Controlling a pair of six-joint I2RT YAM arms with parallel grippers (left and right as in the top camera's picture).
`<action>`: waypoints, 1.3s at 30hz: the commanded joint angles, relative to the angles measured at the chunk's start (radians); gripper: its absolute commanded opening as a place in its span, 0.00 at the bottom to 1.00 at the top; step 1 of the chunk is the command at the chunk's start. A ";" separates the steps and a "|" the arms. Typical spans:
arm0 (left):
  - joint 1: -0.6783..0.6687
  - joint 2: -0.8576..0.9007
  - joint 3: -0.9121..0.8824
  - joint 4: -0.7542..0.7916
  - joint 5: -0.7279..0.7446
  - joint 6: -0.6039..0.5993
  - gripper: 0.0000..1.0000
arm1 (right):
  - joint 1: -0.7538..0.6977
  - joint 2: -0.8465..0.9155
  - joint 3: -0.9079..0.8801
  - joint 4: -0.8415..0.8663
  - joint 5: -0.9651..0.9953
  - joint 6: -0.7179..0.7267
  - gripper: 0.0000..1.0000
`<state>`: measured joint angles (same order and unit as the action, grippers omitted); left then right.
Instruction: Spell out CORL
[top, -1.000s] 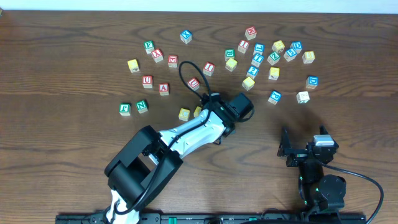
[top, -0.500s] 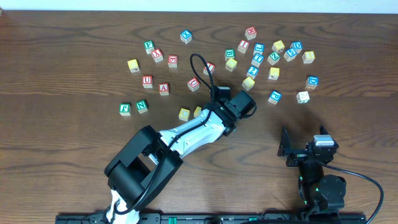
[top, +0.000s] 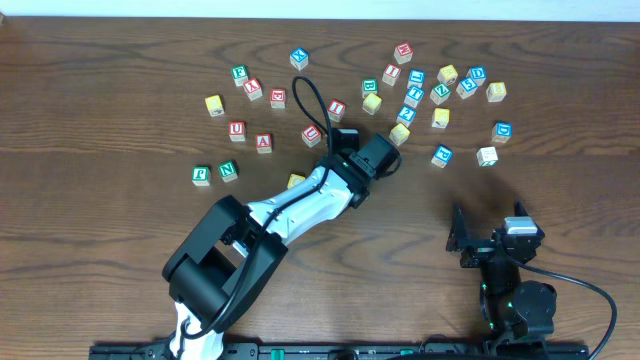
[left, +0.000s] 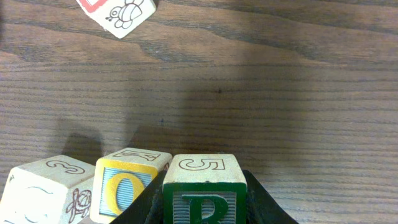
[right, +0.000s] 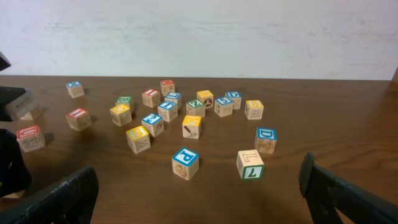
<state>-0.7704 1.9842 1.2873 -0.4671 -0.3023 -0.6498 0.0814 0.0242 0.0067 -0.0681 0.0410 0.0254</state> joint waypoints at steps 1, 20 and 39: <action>0.000 -0.023 -0.010 -0.002 -0.014 0.014 0.17 | -0.005 0.000 -0.001 -0.003 0.001 -0.004 0.99; 0.002 -0.019 -0.010 0.002 -0.017 -0.027 0.15 | -0.005 0.000 -0.001 -0.003 0.002 -0.004 0.99; 0.002 -0.015 -0.010 -0.018 -0.085 -0.088 0.12 | -0.005 0.000 -0.001 -0.003 0.001 -0.004 0.99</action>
<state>-0.7704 1.9842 1.2873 -0.4709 -0.3511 -0.7063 0.0814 0.0242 0.0067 -0.0681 0.0410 0.0254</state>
